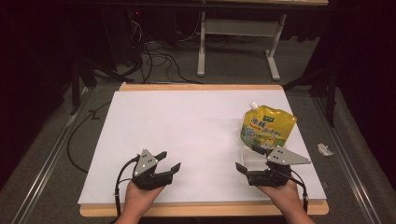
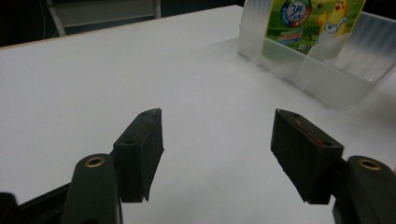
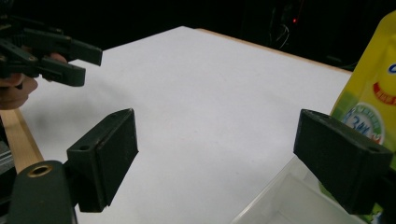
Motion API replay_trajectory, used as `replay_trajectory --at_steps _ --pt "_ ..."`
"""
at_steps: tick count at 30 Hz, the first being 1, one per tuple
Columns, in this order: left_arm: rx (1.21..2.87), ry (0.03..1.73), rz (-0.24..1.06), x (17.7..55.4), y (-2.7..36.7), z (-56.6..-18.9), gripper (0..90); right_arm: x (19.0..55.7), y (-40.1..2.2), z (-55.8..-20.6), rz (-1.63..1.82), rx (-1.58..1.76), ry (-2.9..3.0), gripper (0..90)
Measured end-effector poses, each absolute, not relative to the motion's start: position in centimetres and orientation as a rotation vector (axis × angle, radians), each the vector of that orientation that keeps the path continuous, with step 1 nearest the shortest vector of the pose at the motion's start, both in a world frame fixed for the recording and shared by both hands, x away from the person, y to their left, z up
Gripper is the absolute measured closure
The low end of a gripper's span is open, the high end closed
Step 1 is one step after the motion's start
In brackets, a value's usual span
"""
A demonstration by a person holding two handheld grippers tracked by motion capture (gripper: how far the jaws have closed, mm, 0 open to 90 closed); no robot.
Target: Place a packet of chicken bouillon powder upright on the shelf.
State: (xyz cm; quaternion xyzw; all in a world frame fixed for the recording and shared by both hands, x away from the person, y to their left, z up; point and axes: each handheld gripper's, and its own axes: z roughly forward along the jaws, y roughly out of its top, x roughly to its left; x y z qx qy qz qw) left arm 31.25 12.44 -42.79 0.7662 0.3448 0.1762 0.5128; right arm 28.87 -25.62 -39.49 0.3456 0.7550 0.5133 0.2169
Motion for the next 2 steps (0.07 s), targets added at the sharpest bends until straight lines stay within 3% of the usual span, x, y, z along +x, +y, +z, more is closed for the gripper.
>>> replay_trajectory --at_steps 2 --pt "1.843 0.830 0.422 31.26 12.45 -42.80 34.5 28.92 -25.63 -39.66 1.423 0.961 2.098 14.1"
